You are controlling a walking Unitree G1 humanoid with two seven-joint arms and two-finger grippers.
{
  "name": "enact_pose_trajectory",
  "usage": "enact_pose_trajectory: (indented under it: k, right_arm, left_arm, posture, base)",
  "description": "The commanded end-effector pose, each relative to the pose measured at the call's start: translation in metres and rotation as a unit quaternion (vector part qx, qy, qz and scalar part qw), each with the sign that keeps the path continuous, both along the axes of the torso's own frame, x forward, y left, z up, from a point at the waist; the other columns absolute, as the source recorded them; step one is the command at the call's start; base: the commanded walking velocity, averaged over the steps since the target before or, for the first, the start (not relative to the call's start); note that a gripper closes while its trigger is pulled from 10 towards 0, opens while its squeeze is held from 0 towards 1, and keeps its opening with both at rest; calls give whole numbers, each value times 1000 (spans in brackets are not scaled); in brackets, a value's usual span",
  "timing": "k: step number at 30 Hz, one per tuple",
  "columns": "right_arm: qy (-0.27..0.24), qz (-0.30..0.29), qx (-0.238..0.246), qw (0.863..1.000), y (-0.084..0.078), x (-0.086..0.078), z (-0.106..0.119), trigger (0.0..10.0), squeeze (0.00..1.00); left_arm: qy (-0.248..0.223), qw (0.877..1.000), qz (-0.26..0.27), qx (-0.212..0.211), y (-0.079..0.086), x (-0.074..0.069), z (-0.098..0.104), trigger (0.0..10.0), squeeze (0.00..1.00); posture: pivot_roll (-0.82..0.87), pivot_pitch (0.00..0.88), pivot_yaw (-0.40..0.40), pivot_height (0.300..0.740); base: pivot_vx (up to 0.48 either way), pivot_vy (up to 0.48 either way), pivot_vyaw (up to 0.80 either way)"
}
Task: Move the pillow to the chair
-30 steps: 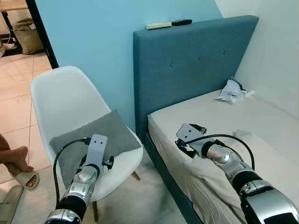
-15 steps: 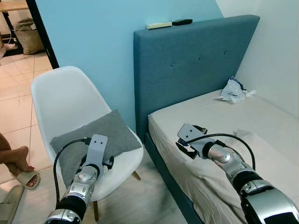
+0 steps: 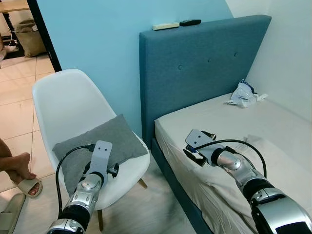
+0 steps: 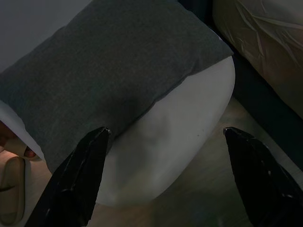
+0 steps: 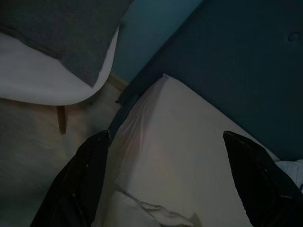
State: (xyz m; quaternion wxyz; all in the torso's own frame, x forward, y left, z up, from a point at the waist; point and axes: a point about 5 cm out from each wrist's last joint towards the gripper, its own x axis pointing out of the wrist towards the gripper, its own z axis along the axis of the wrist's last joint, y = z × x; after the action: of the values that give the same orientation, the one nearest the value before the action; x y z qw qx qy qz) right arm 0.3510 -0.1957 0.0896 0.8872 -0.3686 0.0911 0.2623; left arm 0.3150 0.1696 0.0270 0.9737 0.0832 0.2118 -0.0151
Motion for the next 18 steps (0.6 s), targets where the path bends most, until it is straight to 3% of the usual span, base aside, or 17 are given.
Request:
enact_pose_trajectory:
  k: [1,18]
  right_arm:
    - [6,-10,8,1000,-3,1,0,10000,0]
    - [9,-13,8,1000,-6,0,-1,10000,0]
  left_arm:
    - [2,1000,-9,-1,-4,1,0,10000,0]
    - [-2,1000,-15,-4,-9,3,2,10000,0]
  posture:
    - [-81,68,14,740]
    - [-94,56,11,740]
  base:
    - [0,0,0]
    - [0,0,0]
